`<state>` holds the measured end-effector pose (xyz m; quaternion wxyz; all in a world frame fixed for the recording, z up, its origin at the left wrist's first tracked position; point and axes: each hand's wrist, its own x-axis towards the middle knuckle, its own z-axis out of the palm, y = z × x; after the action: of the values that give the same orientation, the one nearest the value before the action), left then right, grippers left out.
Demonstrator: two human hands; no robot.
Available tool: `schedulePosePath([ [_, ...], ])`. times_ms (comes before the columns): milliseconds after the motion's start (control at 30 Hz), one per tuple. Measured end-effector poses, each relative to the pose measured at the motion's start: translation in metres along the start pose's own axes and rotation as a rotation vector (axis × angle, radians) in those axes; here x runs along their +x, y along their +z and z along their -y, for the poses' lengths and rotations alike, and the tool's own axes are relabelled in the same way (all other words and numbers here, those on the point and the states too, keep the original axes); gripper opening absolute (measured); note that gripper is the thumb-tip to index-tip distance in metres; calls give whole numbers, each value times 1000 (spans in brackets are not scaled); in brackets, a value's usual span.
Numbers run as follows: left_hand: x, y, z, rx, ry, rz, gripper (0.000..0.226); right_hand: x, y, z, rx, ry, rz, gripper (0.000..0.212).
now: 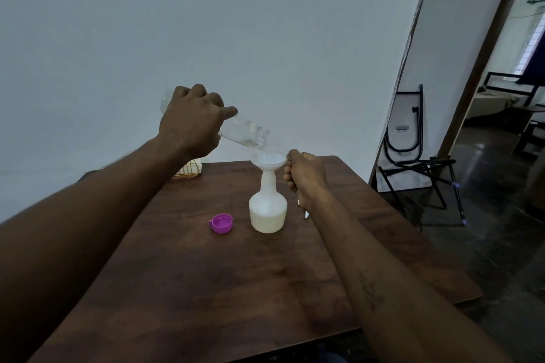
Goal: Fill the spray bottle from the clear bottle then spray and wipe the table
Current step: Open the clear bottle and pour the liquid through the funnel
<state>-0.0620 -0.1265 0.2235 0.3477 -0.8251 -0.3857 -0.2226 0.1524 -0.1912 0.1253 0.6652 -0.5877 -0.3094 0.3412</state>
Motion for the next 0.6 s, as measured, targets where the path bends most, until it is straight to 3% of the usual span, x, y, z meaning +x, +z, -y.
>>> schedulePosePath([
  [600,42,1,-19,386,471,-128,32,-1,0,0,-5,-7,-1,16],
])
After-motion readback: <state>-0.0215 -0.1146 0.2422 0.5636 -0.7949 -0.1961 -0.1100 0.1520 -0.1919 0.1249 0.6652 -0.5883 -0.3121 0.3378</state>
